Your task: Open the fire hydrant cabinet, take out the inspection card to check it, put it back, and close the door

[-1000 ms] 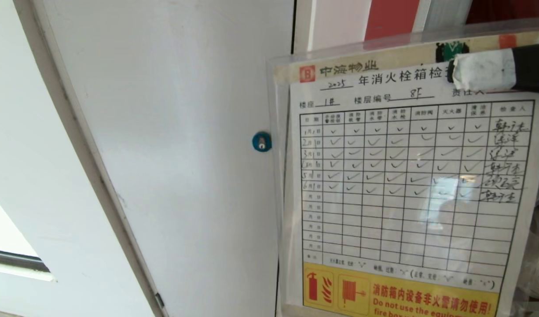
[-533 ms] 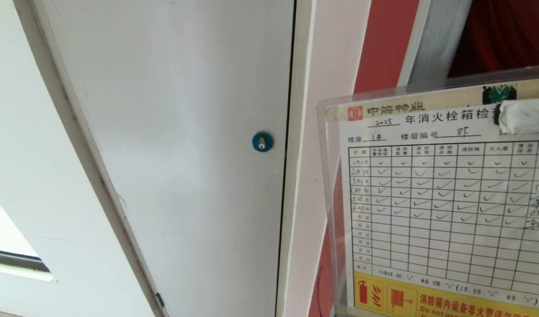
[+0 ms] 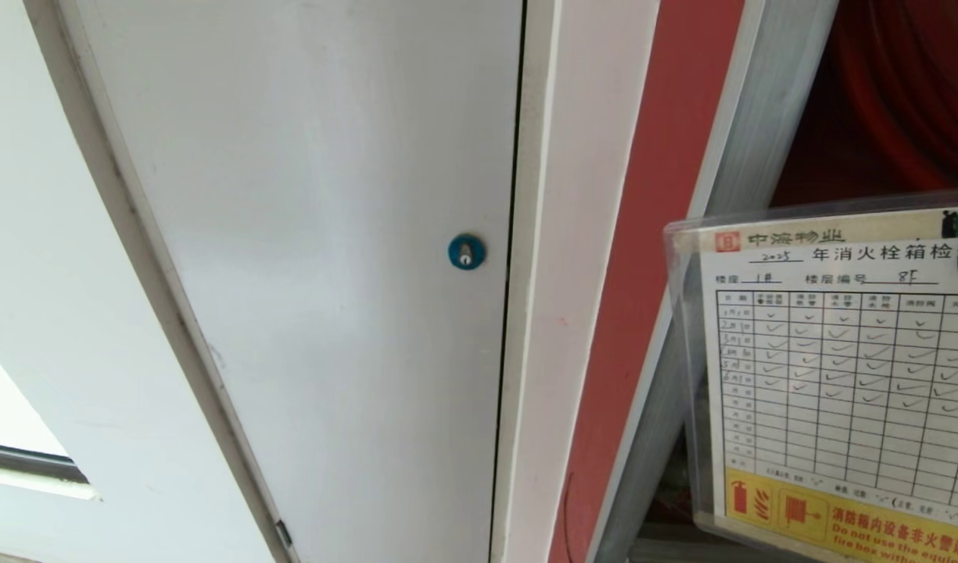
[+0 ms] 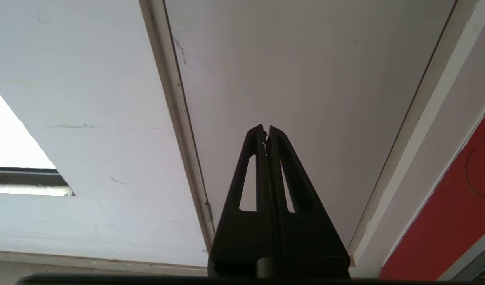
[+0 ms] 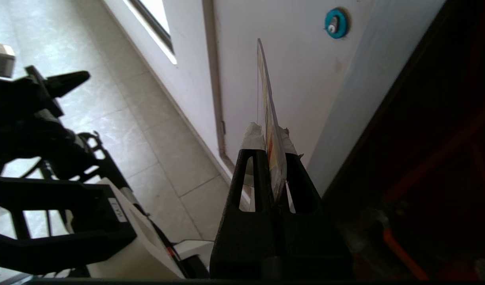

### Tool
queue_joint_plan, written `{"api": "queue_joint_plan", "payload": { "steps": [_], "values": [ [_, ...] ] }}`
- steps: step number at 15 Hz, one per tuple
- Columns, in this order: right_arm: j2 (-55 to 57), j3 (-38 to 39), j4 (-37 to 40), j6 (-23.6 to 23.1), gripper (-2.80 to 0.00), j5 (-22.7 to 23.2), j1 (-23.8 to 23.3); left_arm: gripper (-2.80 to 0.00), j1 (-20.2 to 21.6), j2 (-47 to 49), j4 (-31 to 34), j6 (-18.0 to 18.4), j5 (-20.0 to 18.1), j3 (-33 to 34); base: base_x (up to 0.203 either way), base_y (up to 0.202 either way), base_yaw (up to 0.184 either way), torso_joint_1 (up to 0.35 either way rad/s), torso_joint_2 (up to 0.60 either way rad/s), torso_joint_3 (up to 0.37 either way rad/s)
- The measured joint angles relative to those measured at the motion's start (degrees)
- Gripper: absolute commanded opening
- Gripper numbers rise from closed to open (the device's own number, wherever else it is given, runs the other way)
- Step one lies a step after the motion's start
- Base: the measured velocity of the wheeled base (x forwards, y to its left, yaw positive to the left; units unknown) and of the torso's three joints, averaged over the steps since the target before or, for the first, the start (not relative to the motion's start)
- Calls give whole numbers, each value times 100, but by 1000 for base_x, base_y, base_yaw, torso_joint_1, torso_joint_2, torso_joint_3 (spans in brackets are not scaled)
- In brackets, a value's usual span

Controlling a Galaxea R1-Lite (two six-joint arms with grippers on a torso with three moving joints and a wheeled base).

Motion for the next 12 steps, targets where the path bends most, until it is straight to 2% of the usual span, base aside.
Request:
{"api": "queue_joint_plan", "payload": {
  "steps": [3,8,12],
  "values": [
    [-171,3,158,-477,-280,-705,-2,-280,-2,0,0,-2,-2,0,0,0,0,0,0,0],
    [-388,24,235,-1182,-280,-1564,-4,-280,-2,0,0,0,-2,0,0,0,0,0,0,0],
    [-425,32,227,-1963,-280,-2335,-6,-280,-2,0,0,0,0,0,0,0,0,0,0,0]
  ]
}}
